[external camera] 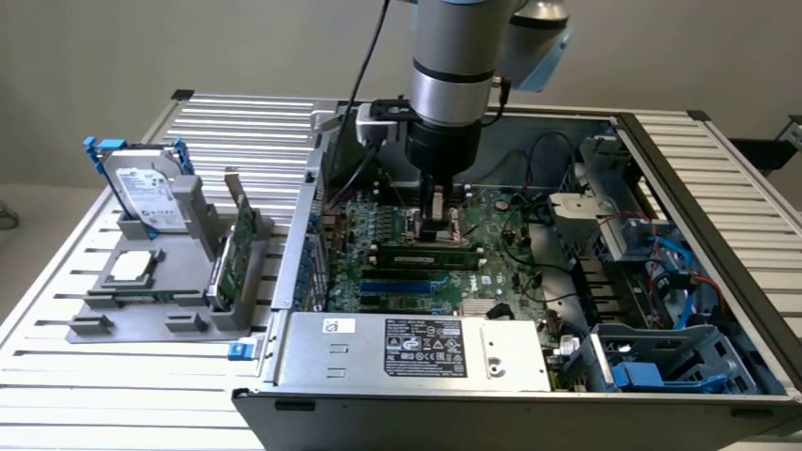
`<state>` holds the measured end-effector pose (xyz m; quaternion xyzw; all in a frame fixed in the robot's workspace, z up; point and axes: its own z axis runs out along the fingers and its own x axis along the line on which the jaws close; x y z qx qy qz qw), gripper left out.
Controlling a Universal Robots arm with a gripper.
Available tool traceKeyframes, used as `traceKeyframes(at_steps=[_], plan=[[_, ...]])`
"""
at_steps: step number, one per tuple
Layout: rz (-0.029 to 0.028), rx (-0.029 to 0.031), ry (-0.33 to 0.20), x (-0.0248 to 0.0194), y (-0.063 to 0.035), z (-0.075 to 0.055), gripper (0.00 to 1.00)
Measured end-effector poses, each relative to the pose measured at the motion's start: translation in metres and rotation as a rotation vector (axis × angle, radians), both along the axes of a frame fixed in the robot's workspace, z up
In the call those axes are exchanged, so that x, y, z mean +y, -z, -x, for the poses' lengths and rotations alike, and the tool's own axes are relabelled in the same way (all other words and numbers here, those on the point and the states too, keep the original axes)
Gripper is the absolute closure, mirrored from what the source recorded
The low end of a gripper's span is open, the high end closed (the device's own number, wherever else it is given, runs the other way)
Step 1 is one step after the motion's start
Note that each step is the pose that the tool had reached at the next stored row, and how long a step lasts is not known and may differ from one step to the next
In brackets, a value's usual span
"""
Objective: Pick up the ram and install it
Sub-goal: 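Press down the ram until it locks into place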
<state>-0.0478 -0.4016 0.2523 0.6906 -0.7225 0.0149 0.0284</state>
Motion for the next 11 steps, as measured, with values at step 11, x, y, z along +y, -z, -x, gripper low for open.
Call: traceKeyframes(at_steps=[11], plan=[[-0.0006,-0.0002,0.000,0.0003,0.0195,0.006,0.89]])
